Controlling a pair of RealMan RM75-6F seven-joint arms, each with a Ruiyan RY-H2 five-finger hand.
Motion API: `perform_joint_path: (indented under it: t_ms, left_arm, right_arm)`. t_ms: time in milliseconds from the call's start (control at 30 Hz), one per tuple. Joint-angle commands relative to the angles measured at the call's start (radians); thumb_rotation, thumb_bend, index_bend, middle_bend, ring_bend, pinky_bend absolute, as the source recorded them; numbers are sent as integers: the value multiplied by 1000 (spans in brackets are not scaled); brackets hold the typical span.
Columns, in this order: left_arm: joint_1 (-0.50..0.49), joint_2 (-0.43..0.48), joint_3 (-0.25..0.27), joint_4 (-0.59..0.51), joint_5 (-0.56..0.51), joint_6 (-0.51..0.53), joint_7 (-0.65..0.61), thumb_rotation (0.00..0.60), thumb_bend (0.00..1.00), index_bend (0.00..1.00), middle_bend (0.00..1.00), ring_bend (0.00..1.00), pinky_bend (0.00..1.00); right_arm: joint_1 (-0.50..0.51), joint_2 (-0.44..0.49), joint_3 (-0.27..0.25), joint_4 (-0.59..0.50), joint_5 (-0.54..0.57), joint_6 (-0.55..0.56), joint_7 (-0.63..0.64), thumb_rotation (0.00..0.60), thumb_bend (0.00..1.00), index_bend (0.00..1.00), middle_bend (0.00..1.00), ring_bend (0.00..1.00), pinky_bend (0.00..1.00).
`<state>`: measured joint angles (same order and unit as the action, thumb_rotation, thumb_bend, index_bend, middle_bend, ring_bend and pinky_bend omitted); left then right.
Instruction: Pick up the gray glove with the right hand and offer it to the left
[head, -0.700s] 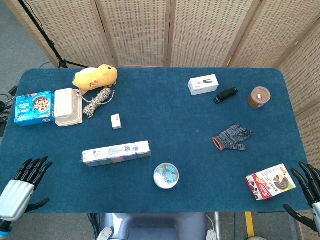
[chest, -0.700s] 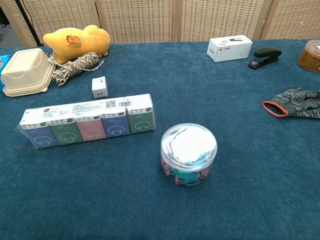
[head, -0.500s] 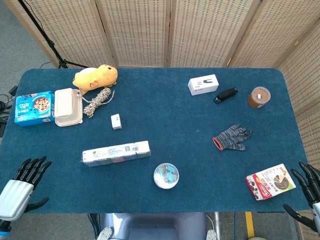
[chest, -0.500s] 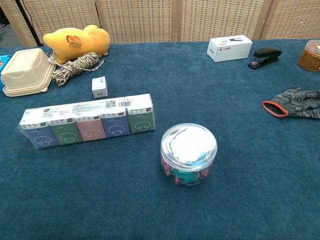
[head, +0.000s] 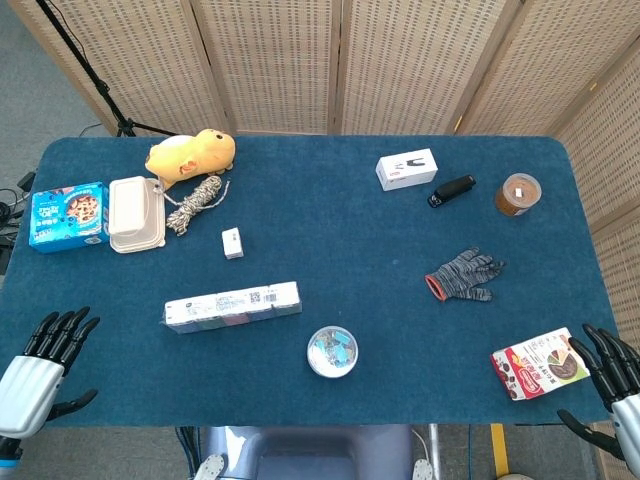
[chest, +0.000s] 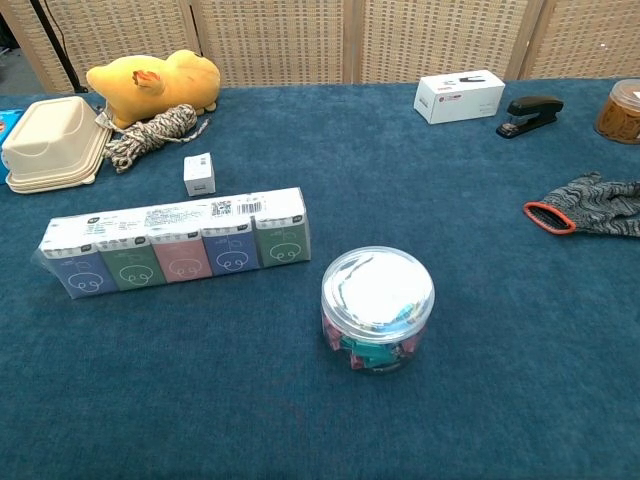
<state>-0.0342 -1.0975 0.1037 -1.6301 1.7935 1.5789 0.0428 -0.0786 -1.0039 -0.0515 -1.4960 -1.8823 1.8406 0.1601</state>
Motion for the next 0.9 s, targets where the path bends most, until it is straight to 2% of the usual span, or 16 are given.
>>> perform_joint_path:
  t_ms: [33,233,467,633,733,900]
  left_arm:
    - [-3,-4,-3,5,2,1,-4,600,0,0,0,0,0]
    - [-3,-7,-10,5,-1,10,-4,600,0,0,0,0,0]
    - [-7,-14,-22,-8,-21,0,19,600,0,0,0,0,0]
    - [-18,-20,-33,-19,-55,-32,37,600,0,0,0,0,0]
    - [-25,-25,-47,-25,-91,-54,46,600,0,0,0,0,0]
    - [-34,-28,-64,-35,-134,-78,59,600,0,0,0,0,0]
  right_arm:
    - [8,-1,4,-3,4,-8,-7,600,0,0,0,0,111]
    - [59,4,26,-19,43,-101,-37,600,0,0,0,0,109]
    - [258,21,98,-38,150,-413,-18,600,0,0,0,0,109]
    - [381,-8,139,33,212,-587,0,600,0,0,0,0,109]
    - [463,-44,148,111,252,-727,9,600,0,0,0,0,109]
    - [553,-103,142,217,284,-874,33,600,0,0,0,0,109]
